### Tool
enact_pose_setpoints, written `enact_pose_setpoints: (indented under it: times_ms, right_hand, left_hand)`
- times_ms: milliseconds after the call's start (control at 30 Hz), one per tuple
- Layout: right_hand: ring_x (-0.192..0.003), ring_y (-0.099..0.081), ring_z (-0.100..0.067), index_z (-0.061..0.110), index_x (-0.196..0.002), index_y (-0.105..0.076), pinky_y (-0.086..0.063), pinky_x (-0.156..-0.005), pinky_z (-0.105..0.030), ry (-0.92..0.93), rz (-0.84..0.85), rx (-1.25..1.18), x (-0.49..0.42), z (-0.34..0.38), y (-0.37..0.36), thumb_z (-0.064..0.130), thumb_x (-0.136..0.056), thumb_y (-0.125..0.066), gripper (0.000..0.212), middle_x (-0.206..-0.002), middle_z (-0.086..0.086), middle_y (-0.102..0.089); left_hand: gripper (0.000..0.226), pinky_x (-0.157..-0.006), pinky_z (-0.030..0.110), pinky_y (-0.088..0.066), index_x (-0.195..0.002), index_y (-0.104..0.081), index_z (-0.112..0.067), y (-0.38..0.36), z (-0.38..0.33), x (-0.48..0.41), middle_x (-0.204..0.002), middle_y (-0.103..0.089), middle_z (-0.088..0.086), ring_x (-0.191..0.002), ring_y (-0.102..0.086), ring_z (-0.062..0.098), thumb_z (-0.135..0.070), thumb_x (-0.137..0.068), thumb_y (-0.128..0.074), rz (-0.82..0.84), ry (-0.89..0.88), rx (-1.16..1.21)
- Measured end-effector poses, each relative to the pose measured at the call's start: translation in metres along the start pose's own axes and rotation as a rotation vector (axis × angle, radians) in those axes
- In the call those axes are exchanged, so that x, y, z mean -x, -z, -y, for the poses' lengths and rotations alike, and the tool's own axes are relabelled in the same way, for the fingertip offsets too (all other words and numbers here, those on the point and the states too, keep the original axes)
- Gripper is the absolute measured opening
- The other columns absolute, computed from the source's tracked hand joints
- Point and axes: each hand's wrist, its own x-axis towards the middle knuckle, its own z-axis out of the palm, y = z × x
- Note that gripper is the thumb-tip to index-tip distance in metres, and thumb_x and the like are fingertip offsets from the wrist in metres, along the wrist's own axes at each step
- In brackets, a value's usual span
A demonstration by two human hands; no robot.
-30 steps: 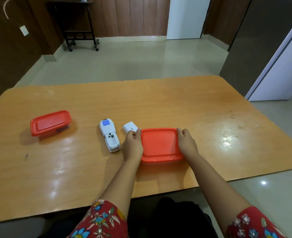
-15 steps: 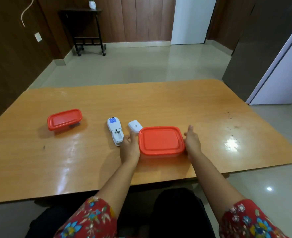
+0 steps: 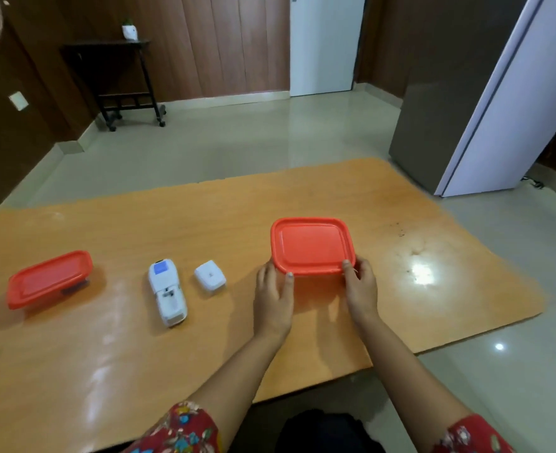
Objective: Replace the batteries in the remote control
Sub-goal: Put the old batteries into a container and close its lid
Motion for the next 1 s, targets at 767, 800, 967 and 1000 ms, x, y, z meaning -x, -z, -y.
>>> enact_pose_setpoints:
  times_ms: [767, 800, 967, 1000]
  right_hand:
    - [-0.119, -0.053, -0.032, 0.005, -0.129, -0.046, -0.039, -0.095, -0.036, 0.180, -0.231, 0.265, -0.408, -0.008, 0.018, 0.039, -0.099, -0.040, 0.046, -0.126, -0.015, -0.058]
    - [-0.118, -0.053, -0.032, 0.005, -0.128, -0.046, -0.039, -0.095, -0.037, 0.173, -0.233, 0.281, -0.408, -0.008, 0.016, 0.041, -0.099, -0.038, 0.047, -0.126, -0.015, -0.058]
    - [-0.121, -0.052, -0.034, 0.007, -0.133, -0.041, -0.040, -0.099, -0.042, 0.147, -0.234, 0.364, -0.408, -0.007, 0.013, 0.047, -0.099, -0.030, 0.054, -0.131, -0.014, -0.056]
    - [-0.122, -0.051, -0.033, 0.008, -0.134, -0.040, -0.040, -0.100, -0.042, 0.146, -0.232, 0.371, -0.407, -0.006, 0.012, 0.048, -0.099, -0.029, 0.055, -0.132, -0.014, -0.055]
  left_hand:
    - [0.057, -0.111, 0.041, -0.018, -0.150, -0.022, -0.026, -0.231, -0.022, -0.331, -0.156, -0.027, -0.003, -0.141, -0.024, 0.023, -0.048, -0.098, -0.026, 0.228, -0.172, -0.566]
    - [0.057, -0.110, 0.041, -0.018, -0.150, -0.022, -0.026, -0.231, -0.022, -0.331, -0.156, -0.027, -0.003, -0.141, -0.023, 0.024, -0.048, -0.098, -0.025, 0.229, -0.170, -0.574]
    - [0.055, -0.111, 0.040, -0.016, -0.150, -0.023, -0.025, -0.229, -0.025, -0.330, -0.156, -0.027, -0.002, -0.141, -0.023, 0.023, -0.046, -0.099, -0.023, 0.245, -0.159, -0.555]
    - [0.055, -0.112, 0.040, -0.016, -0.150, -0.022, -0.025, -0.228, -0.025, -0.330, -0.156, -0.027, -0.002, -0.141, -0.023, 0.023, -0.045, -0.099, -0.022, 0.244, -0.157, -0.553]
